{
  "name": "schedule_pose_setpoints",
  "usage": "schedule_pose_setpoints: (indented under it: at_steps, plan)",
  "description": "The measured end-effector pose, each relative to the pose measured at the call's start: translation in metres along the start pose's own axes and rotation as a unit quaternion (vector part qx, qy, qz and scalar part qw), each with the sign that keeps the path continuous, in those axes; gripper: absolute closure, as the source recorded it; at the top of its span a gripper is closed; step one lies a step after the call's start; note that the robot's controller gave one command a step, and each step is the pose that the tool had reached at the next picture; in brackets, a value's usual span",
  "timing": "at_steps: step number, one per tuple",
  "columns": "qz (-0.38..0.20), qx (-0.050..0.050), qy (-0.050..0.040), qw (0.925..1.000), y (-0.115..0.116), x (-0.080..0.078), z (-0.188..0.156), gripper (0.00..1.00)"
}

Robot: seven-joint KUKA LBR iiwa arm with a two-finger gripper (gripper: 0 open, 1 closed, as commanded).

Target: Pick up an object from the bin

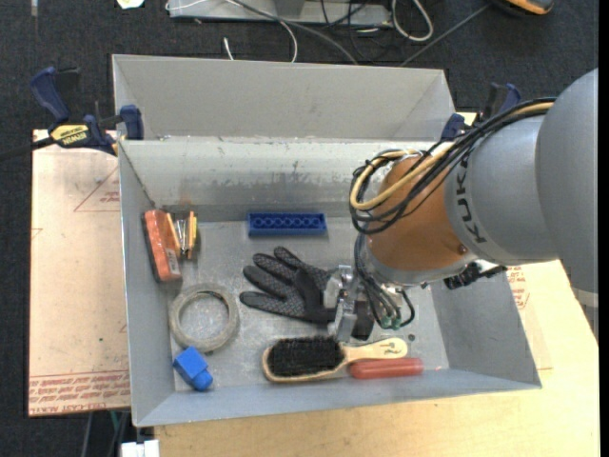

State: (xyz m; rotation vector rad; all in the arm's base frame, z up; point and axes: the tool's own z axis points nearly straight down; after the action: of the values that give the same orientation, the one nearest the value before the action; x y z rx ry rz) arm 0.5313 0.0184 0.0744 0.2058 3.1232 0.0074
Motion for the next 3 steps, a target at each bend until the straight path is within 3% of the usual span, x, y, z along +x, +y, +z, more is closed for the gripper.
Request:
schedule_pose_setpoints:
  at_steps: [3]
  plan:
    - [0.001, 0.0, 0.0, 1.0, -0.0001, 0.0, 0.0, 1.0]
